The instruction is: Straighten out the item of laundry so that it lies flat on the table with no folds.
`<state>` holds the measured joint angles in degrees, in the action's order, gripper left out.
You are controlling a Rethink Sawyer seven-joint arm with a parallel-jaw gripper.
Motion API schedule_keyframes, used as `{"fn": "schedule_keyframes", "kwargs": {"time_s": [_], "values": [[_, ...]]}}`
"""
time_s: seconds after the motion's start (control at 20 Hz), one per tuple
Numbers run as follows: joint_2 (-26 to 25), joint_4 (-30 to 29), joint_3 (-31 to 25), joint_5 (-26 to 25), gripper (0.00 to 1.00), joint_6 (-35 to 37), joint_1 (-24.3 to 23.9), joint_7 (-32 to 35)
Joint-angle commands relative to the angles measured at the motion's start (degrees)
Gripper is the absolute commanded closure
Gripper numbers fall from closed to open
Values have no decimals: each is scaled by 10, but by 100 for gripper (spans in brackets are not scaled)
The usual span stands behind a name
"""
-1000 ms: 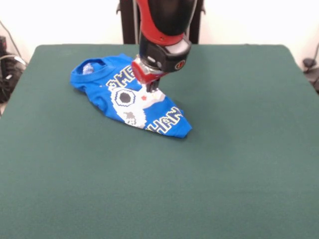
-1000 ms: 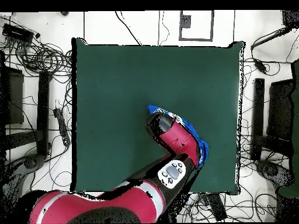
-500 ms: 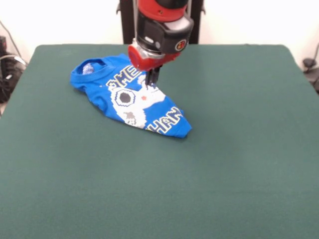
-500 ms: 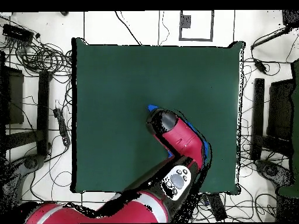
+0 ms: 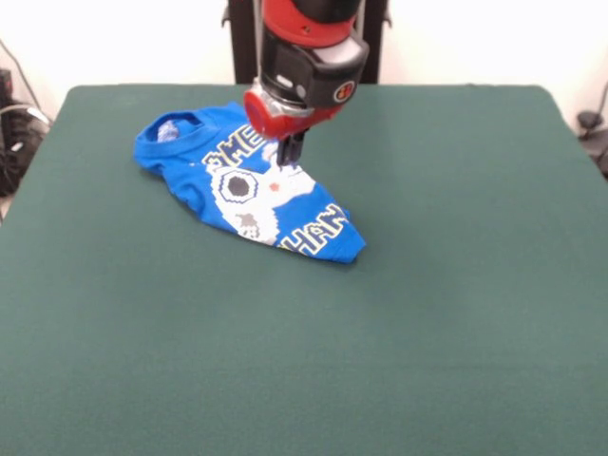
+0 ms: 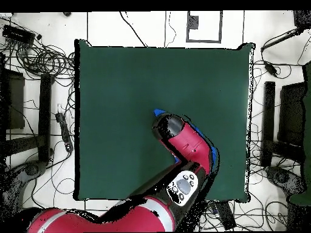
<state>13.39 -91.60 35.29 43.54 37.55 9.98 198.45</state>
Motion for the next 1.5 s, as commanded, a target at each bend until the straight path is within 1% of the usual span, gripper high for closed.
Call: {"fn": "schedule_keyframes", "kwargs": {"time_s": [0.05,0.25,0.55,0.8,1.15,1.25,1.3,1.35,1.5], "values": [[-60,35,-46,28,100,47,19,196],[-53,28,-53,29,100,43,20,181],[-39,25,-55,33,100,56,26,188],[-32,36,-50,31,100,78,28,202],[-30,38,-52,33,100,82,29,201],[-29,36,-53,30,100,82,29,192],[-24,28,-59,23,100,75,25,163],[-22,22,-63,25,100,66,25,155],[-25,17,-69,29,100,53,27,154]]}}
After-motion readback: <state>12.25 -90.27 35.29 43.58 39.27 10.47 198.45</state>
